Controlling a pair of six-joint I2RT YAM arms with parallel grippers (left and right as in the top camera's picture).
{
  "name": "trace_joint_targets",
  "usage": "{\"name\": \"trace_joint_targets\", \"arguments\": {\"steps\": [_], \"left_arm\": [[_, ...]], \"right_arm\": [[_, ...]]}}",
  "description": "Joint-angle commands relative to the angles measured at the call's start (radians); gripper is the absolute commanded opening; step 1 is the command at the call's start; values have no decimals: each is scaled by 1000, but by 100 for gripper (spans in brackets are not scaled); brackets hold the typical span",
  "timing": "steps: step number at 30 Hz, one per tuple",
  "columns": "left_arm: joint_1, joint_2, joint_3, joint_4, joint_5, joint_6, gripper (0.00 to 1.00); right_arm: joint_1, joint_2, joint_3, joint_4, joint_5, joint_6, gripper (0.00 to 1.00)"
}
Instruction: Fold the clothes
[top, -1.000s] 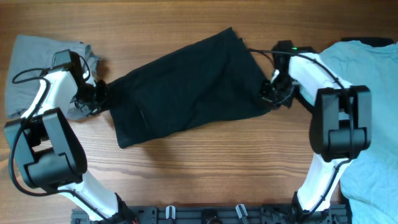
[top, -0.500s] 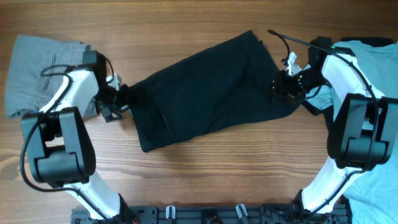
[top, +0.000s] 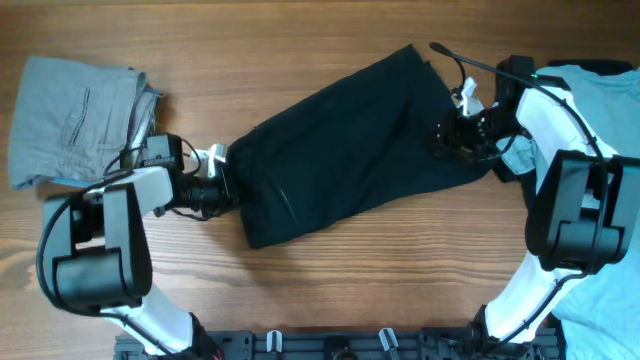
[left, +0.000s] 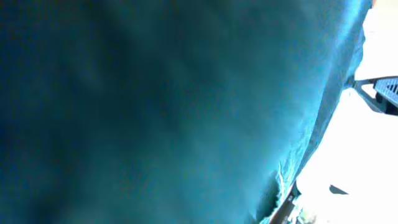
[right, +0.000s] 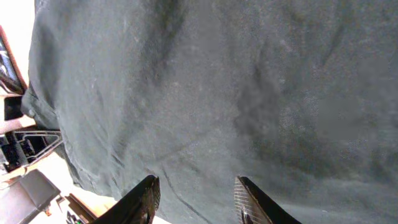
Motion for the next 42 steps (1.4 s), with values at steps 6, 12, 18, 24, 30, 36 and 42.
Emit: {"name": "trace_joint_targets", "arguments": {"steps": [6, 12, 18, 24, 30, 36, 42], "left_arm": [[-15, 69, -56, 30, -179, 1, 62], [-31, 68, -56, 63, -167, -29, 15], [10, 21, 36, -214, -235, -91, 4], [189, -130, 632, -860, -413, 58, 4], [37, -130, 1103, -1048, -532, 42, 4], [-160, -27, 1103, -953, -689, -61, 4], [-187, 63, 1103, -898, -694, -158, 12]], "right_arm": [[17, -22, -7, 14, 29, 78, 42], [39, -22, -7, 25, 56, 88, 36], [39, -23, -7, 45, 56, 106, 34], [39, -35, -6, 50, 55, 105, 34], [39, -35, -6, 85, 55, 106, 34], [39, -35, -6, 88, 55, 106, 34], [39, -35, -6, 100, 55, 104, 34]]}}
